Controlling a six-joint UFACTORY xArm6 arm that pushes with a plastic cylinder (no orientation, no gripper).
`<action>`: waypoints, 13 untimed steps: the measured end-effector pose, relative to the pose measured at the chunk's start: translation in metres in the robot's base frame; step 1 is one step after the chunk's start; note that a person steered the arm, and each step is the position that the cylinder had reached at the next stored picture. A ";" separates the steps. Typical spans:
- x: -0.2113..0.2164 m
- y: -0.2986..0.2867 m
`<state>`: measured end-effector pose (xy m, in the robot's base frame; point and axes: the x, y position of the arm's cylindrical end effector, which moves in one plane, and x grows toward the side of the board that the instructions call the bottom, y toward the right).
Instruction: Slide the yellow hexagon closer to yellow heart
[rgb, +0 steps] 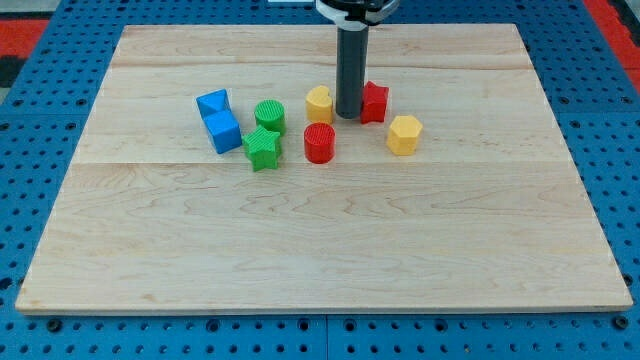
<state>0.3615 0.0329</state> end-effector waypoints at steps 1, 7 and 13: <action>0.043 0.000; 0.033 0.093; 0.028 0.040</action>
<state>0.3891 0.0729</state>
